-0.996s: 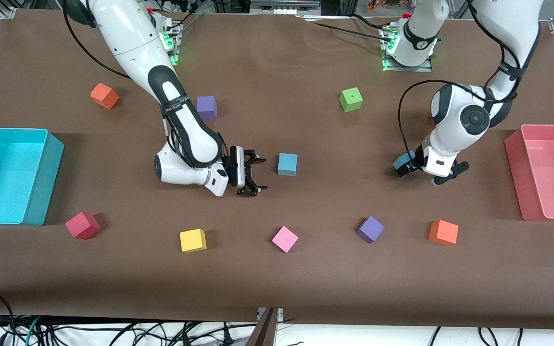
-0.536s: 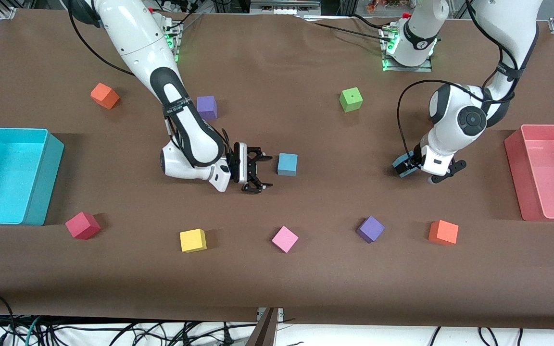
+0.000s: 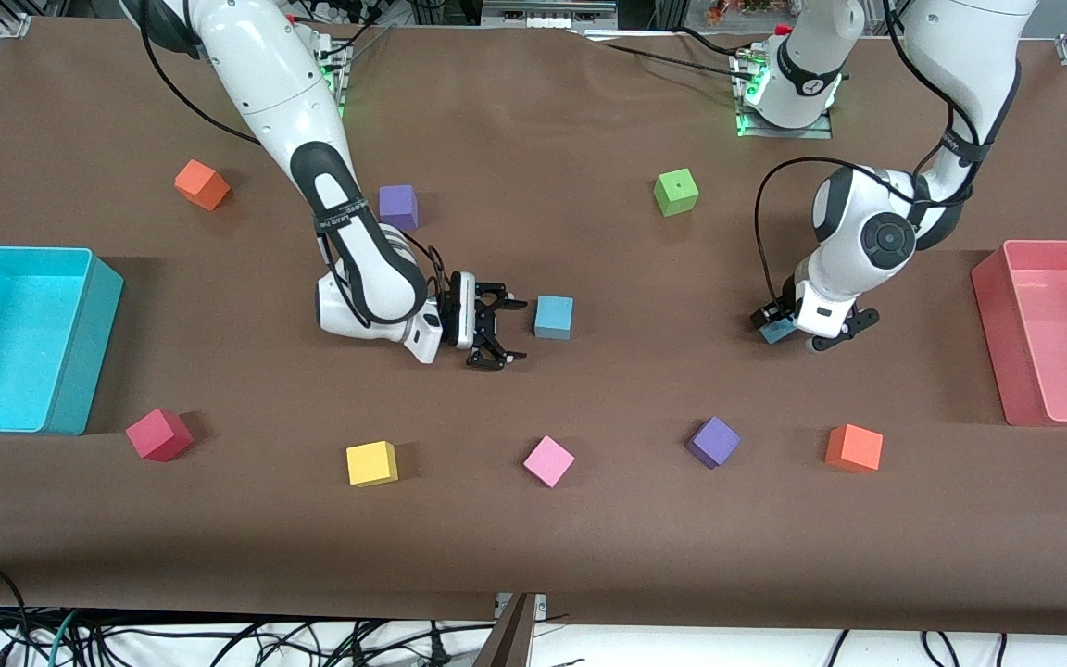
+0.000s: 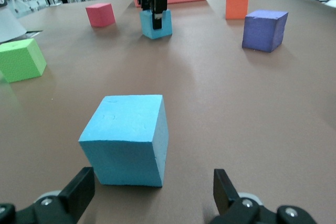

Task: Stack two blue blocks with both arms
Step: 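Grasp the second light blue cube with the left gripper and lift, then carry the held cube with the left gripper above the placed cube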

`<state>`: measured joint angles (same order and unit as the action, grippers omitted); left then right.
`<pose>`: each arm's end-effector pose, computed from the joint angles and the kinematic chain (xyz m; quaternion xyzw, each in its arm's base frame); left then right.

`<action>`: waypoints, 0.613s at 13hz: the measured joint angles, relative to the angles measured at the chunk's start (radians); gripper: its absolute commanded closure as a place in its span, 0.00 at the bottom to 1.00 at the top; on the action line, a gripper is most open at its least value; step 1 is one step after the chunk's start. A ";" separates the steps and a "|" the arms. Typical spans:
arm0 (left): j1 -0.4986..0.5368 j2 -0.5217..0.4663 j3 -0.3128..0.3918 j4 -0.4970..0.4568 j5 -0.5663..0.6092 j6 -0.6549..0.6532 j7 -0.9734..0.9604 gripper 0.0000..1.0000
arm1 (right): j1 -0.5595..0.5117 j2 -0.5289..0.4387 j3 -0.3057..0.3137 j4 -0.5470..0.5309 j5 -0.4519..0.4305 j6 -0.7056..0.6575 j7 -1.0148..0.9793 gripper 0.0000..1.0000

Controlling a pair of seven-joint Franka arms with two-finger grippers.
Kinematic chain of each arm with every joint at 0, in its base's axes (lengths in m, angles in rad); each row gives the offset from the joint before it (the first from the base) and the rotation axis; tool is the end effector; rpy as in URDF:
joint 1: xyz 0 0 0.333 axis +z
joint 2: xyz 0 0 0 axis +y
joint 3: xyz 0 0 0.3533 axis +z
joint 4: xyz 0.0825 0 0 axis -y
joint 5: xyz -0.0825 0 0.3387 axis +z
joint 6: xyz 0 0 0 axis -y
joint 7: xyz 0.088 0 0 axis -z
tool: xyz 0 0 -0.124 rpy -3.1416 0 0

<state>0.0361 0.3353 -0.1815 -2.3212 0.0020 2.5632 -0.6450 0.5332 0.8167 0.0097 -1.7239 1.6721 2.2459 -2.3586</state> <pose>0.4963 -0.0727 0.2494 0.9669 0.2496 -0.0518 0.0102 0.5439 0.3758 0.1642 -0.6196 -0.5906 -0.3386 0.3907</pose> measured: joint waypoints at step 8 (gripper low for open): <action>-0.005 -0.088 -0.107 0.350 -0.022 -0.557 -0.167 0.88 | -0.004 0.000 0.001 -0.016 0.073 -0.017 -0.044 0.00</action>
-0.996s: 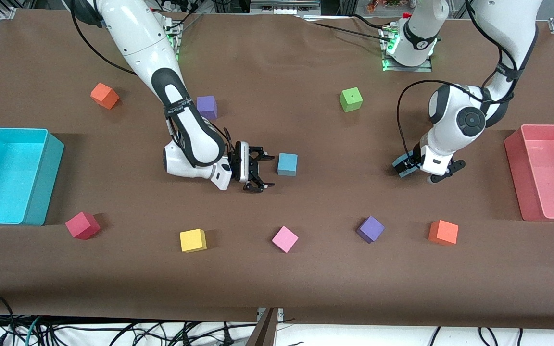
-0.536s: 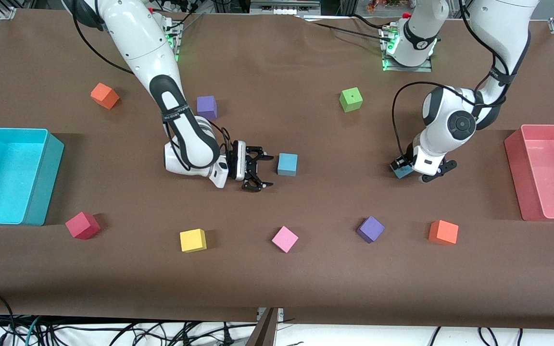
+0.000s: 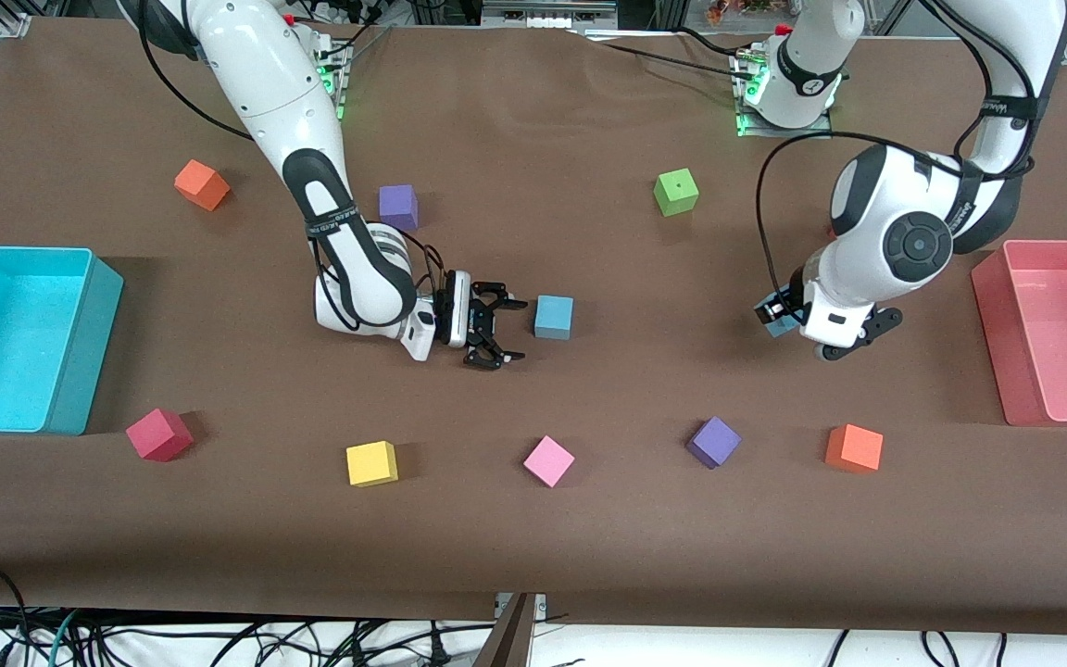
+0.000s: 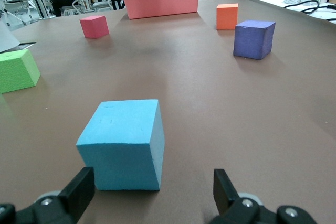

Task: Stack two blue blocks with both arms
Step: 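Carry the held cube with the left gripper above the placed cube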

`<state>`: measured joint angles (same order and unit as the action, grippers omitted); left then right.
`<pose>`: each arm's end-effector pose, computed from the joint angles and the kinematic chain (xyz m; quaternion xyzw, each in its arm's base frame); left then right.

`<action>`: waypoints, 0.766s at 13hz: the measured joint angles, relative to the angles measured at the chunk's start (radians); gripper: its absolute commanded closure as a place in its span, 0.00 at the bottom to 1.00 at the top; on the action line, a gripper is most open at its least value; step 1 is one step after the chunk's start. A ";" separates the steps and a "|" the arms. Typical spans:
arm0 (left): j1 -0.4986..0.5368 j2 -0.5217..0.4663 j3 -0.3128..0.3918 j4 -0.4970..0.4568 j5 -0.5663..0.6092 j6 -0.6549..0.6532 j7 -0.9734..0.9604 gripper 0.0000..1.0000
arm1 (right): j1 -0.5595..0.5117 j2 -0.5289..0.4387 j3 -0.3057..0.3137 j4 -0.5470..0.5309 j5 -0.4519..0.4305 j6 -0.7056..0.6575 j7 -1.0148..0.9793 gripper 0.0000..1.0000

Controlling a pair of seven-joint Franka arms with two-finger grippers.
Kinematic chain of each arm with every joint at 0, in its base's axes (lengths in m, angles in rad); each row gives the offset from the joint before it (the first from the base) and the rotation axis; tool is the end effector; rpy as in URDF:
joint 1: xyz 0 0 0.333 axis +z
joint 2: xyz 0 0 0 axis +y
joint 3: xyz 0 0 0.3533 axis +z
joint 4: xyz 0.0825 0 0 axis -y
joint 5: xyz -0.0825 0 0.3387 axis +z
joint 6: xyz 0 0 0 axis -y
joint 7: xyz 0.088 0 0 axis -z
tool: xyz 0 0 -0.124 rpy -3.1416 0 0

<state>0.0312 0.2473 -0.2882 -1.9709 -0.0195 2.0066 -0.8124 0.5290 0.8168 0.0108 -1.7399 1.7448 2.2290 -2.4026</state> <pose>0.5296 -0.1325 0.3825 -0.9543 -0.2779 0.1087 0.0139 0.5413 0.3741 0.1612 -0.6217 -0.5724 -0.3571 0.3979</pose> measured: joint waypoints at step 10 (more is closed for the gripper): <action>-0.272 0.279 -0.159 0.349 0.032 -0.044 -0.439 0.94 | 0.011 0.000 0.002 0.000 0.045 -0.002 -0.020 0.00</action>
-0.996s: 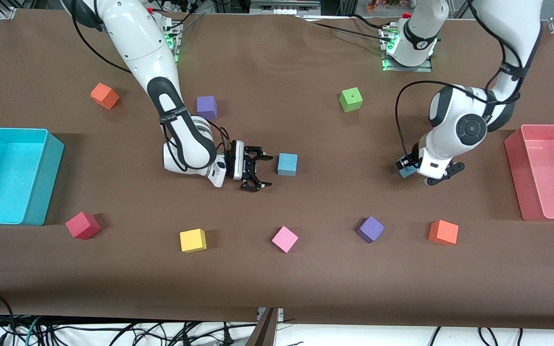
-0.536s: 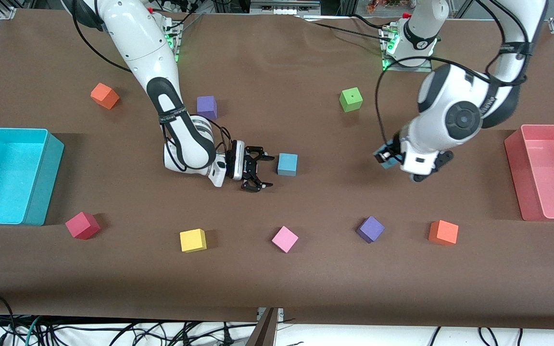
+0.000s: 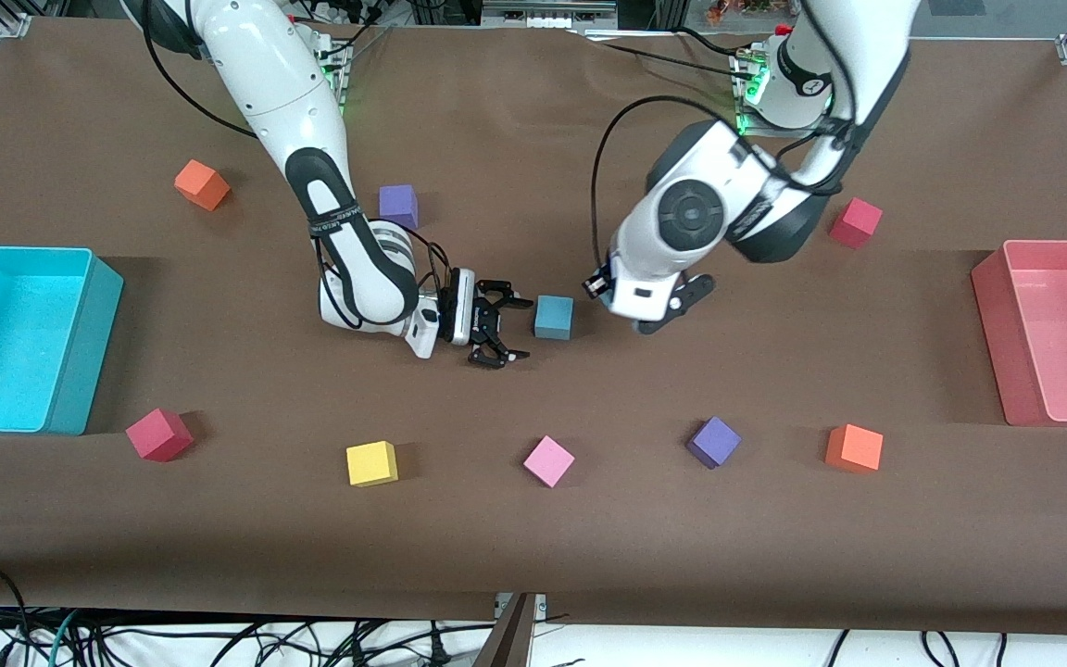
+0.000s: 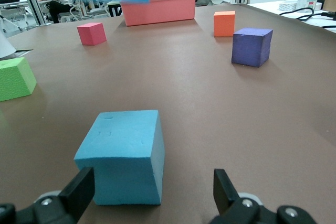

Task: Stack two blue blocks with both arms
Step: 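Carry the held cube with the left gripper above the placed cube, then lower the held cube onto the placed cube and open the left gripper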

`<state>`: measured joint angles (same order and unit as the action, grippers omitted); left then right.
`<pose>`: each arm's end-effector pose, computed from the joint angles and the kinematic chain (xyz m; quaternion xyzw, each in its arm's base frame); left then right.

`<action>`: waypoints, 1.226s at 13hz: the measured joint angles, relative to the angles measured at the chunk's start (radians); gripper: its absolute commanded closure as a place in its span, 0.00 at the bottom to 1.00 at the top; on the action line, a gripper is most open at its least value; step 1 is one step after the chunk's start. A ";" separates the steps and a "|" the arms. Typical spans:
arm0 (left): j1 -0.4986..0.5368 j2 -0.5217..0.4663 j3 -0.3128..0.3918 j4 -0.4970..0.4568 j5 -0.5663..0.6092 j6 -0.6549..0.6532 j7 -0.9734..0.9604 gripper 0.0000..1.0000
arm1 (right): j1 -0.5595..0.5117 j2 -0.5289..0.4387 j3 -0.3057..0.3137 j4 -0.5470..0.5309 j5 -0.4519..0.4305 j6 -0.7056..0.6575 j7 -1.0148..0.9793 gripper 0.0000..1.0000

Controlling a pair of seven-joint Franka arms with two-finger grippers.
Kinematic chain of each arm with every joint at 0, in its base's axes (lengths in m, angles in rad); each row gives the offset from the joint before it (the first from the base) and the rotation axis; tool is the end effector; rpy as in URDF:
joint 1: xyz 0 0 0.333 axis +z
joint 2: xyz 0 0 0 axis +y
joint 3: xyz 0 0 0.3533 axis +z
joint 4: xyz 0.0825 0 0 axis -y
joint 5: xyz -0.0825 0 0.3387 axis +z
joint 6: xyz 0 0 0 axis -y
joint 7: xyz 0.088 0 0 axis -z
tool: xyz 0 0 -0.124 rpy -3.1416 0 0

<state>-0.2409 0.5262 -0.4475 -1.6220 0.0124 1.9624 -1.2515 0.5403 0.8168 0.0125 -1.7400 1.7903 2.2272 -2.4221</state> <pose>0.5211 -0.3719 0.3701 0.9484 0.2913 -0.1250 0.0040 0.5380 0.3818 0.1624 -0.6210 -0.5636 -0.3682 0.4014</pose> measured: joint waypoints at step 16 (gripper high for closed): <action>-0.138 0.207 0.000 0.154 0.109 0.109 0.358 0.94 | 0.000 0.002 0.000 -0.002 0.000 0.000 0.000 0.00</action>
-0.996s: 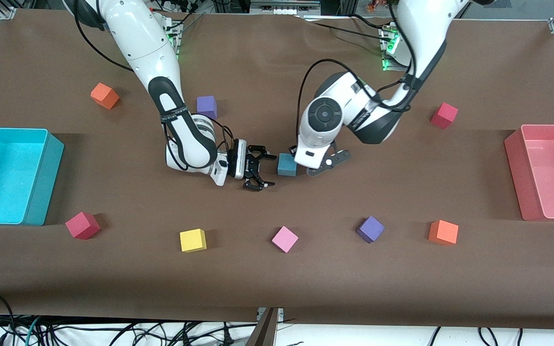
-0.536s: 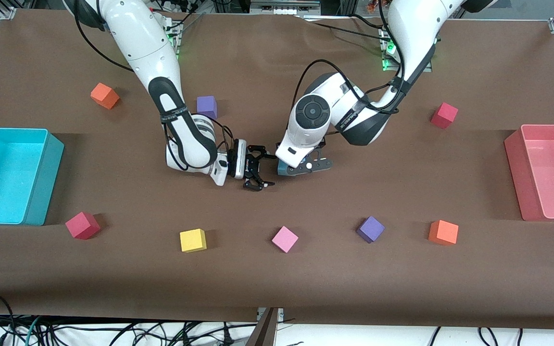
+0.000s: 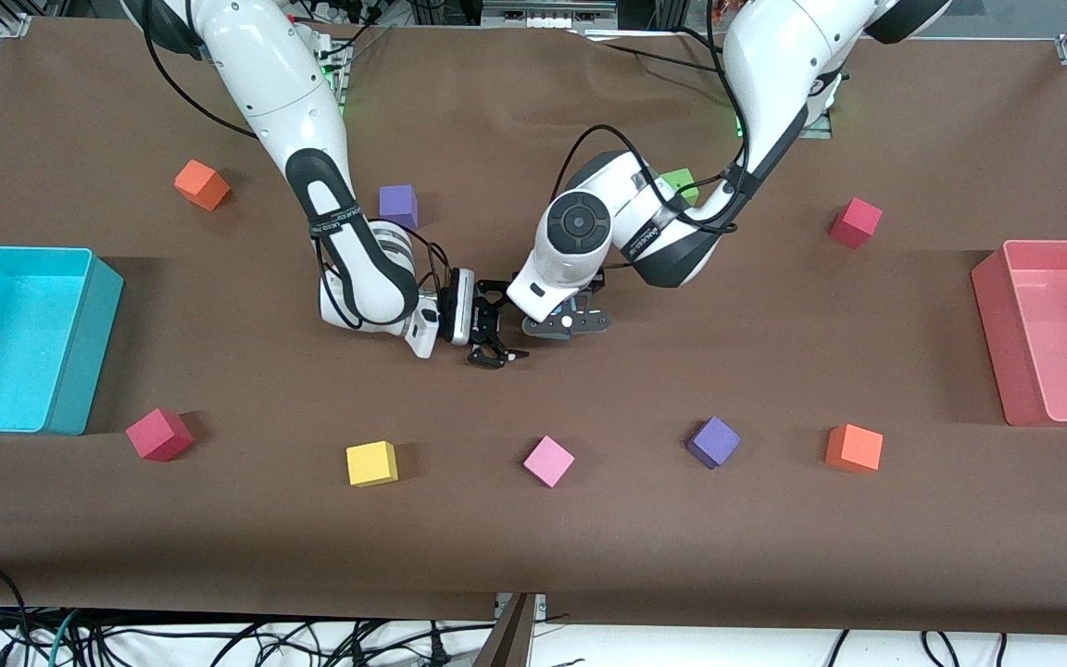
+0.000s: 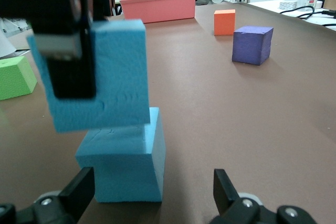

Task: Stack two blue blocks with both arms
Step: 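Lower the held cube onto the placed cube and open the left gripper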

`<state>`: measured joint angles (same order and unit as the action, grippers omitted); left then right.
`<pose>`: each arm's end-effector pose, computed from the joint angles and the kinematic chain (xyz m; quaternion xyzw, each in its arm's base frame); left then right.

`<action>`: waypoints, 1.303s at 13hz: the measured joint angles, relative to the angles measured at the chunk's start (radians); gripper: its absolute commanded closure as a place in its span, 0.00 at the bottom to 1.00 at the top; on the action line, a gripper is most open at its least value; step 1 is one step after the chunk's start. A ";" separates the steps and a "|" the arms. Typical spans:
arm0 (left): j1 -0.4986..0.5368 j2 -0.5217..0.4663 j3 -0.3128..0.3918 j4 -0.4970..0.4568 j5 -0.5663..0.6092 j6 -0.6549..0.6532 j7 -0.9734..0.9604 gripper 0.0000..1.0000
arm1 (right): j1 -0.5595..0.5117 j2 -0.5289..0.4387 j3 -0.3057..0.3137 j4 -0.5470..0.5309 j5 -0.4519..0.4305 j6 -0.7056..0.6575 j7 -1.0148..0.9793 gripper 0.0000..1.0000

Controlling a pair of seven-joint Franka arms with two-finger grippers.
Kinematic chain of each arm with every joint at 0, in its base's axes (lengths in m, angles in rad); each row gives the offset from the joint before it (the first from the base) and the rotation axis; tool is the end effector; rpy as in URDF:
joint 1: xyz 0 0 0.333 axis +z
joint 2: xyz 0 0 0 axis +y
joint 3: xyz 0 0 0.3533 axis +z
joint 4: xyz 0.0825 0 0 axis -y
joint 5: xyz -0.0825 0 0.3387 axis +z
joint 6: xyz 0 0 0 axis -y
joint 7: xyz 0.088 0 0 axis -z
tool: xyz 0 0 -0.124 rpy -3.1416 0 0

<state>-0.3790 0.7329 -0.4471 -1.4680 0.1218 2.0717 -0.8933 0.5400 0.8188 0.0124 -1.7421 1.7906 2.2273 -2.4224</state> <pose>0.5214 -0.4575 0.3076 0.9938 0.0489 -0.0915 0.0406 0.5372 0.3810 0.1604 -0.6221 -0.5632 -0.3667 0.4016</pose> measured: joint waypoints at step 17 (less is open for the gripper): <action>-0.007 0.025 0.002 0.006 0.107 0.008 0.010 0.01 | 0.000 0.002 0.000 -0.004 0.000 0.000 -0.001 0.00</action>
<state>-0.3856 0.7579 -0.4446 -1.4620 0.2288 2.0795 -0.8829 0.5397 0.8208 0.0123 -1.7463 1.7908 2.2273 -2.4230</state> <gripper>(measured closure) 0.000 0.000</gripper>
